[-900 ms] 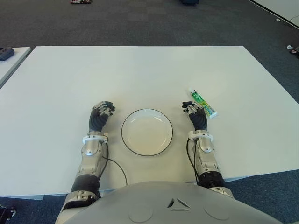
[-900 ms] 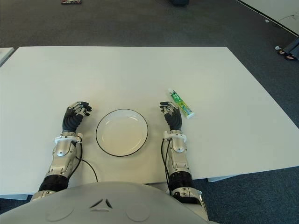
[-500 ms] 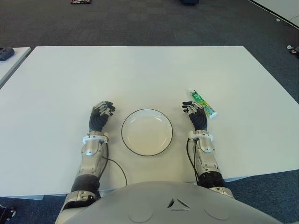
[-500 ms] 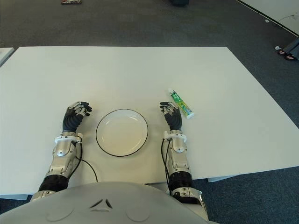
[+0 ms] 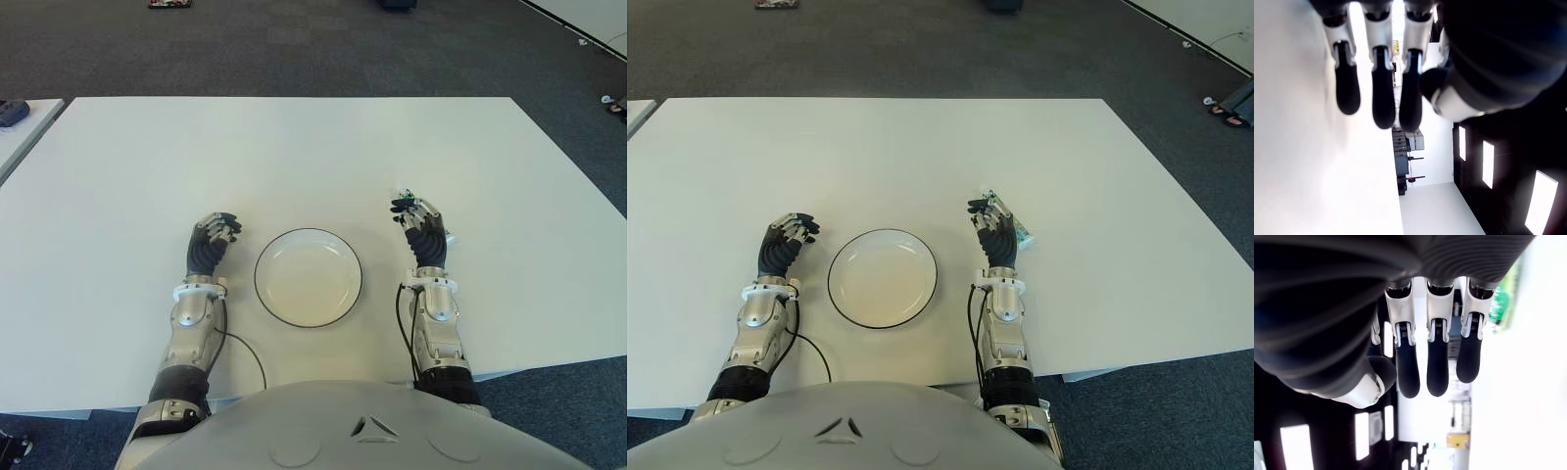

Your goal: Put the toothpaste on the table into the plate.

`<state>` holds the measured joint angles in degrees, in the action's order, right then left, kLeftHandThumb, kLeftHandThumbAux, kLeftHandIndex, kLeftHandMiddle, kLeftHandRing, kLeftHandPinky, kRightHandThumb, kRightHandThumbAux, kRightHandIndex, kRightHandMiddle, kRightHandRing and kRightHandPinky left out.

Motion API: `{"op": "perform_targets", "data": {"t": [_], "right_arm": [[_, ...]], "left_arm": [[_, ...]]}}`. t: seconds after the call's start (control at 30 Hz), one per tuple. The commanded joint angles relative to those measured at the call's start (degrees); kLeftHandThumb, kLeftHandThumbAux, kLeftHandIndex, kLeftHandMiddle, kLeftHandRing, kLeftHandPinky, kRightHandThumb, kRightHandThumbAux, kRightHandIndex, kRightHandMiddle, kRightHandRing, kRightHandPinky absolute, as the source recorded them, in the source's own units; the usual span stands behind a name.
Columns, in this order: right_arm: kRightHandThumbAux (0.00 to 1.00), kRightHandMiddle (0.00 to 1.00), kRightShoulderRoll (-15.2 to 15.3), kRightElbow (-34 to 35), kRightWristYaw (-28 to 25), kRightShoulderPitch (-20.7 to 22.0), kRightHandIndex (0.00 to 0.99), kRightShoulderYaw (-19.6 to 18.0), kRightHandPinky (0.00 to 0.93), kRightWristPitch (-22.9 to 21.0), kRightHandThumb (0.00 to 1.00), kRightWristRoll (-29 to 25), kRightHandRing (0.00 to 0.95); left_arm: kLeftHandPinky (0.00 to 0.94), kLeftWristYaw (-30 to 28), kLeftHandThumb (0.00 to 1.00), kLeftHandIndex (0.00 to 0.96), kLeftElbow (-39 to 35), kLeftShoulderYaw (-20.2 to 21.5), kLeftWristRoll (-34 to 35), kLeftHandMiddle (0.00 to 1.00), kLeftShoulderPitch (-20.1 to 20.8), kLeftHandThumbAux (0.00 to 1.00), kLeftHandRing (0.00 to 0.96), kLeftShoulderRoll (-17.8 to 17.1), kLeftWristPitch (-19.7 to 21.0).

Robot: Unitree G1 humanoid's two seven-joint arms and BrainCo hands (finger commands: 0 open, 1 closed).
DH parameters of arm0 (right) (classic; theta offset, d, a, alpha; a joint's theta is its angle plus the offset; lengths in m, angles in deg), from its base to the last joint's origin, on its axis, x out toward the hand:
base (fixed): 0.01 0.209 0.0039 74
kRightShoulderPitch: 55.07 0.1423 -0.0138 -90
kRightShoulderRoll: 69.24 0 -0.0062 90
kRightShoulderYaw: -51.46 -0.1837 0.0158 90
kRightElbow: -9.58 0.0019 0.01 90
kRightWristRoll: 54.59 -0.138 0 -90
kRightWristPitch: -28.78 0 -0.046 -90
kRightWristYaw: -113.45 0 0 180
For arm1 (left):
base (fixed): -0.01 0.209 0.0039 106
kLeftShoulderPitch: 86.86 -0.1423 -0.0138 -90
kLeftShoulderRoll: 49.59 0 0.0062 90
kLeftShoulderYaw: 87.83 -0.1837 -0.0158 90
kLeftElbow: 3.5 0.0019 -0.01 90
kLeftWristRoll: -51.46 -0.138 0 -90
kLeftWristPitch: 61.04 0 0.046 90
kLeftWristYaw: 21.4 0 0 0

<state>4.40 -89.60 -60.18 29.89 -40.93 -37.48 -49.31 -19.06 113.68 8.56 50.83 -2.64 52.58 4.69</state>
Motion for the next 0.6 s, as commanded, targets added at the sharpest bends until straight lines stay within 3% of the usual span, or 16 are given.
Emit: {"op": "perform_targets", "data": {"t": [0.03,0.2,0.3,0.33,0.43,0.6], "right_arm": [[0.733,0.397,1.27,2.78,3.86,-0.55,0.420,0.16,0.353,5.21,0.699,6.38,0.368],[0.731,0.349,3.62,2.73,8.11,0.34,0.410,-0.07,0.297,7.11,0.694,13.80,0.323],[0.728,0.303,5.87,2.71,11.72,2.30,0.405,-0.59,0.265,4.52,0.690,20.20,0.287],[0.698,0.273,6.62,2.79,12.48,3.27,0.320,-0.89,0.229,3.17,0.619,21.77,0.253],[0.629,0.204,8.19,2.86,13.45,5.60,0.192,-1.38,0.145,0.41,0.537,23.80,0.184],[0.524,0.130,11.05,1.00,15.34,10.96,0.095,-2.09,0.068,-2.96,0.521,25.76,0.108]], "left_arm": [[0.480,0.45,0.704,0.426,1.83,-0.18,-0.12,0.493,-2.00,0.722,0.488,0.64,2.87],[0.479,0.89,0.703,0.425,1.47,-0.27,-0.48,0.489,-2.10,0.722,0.487,0.71,3.69],[0.481,1.33,0.703,0.425,1.54,-0.34,-0.87,0.489,-2.06,0.722,0.488,0.72,3.54],[0.481,1.44,0.703,0.426,1.60,-0.37,-1.01,0.491,-2.05,0.722,0.489,0.70,3.35],[0.483,1.59,0.703,0.426,1.78,-0.46,-1.20,0.496,-2.02,0.722,0.491,0.64,2.91],[0.480,1.95,0.704,0.427,1.60,-0.66,-1.40,0.499,-2.26,0.721,0.491,0.66,3.54]]}}
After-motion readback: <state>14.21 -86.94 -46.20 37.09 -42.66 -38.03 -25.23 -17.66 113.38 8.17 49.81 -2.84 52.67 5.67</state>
